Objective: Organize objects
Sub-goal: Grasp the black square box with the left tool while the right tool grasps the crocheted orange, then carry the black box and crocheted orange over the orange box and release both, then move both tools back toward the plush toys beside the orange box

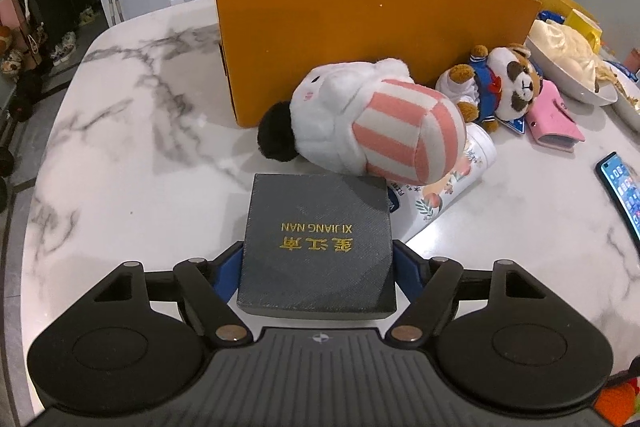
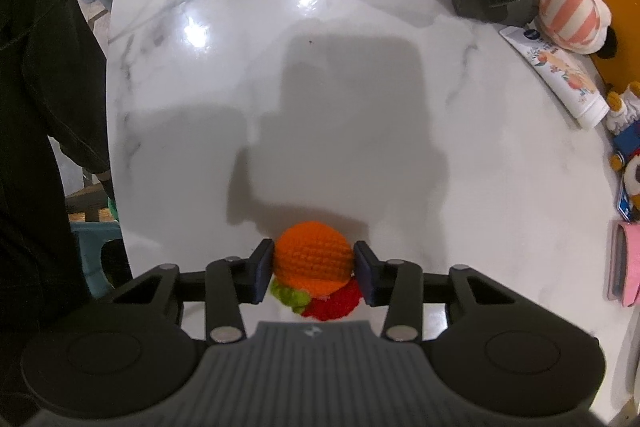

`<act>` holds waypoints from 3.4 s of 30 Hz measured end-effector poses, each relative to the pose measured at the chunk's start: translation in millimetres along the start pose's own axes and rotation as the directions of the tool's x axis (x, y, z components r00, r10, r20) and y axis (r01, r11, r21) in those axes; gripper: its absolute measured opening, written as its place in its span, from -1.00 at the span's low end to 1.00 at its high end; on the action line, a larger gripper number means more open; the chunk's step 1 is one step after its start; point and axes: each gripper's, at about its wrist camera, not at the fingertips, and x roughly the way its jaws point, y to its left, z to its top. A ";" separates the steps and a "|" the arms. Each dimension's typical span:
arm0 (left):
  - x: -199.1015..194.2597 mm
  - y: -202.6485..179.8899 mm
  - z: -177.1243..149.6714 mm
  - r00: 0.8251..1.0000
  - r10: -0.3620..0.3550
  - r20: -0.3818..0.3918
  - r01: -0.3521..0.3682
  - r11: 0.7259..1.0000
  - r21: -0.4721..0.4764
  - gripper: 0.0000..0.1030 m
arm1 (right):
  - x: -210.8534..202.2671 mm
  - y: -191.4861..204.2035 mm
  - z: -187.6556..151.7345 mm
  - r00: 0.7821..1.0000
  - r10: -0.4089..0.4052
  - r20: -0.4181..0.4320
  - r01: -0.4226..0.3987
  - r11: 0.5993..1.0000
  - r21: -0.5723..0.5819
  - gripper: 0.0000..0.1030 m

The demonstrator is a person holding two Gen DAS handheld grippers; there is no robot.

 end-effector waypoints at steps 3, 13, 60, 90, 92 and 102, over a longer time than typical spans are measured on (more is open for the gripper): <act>-1.2 -0.2 -0.2 1.000 0.004 0.000 -0.004 1.000 0.012 0.70 | -1.1 -3.8 -2.9 1.000 -0.003 -0.008 0.004 1.000 0.013 -0.14; -41.4 11.8 4.9 0.995 -0.021 0.094 0.021 1.000 0.005 0.70 | -19.4 -15.7 -2.4 0.998 -0.032 0.061 0.028 0.997 0.077 -0.15; 30.3 10.1 213.3 0.969 0.116 0.216 -0.106 0.993 -0.058 0.70 | -86.0 -329.0 77.0 0.779 -0.589 0.214 0.270 0.623 0.734 -0.16; 55.8 3.8 217.4 0.974 0.185 0.129 -0.180 0.982 -0.050 0.73 | -59.0 -340.4 79.2 0.792 -0.579 0.192 0.275 0.621 0.734 0.03; 51.5 5.0 217.7 0.973 0.182 0.141 -0.175 0.983 -0.058 0.73 | -60.9 -338.1 78.9 0.790 -0.580 0.196 0.275 0.622 0.734 0.03; 18.5 6.4 212.9 0.971 0.171 0.169 -0.163 0.985 -0.061 0.73 | -80.7 -316.4 76.4 0.779 -0.591 0.208 0.284 0.630 0.723 0.03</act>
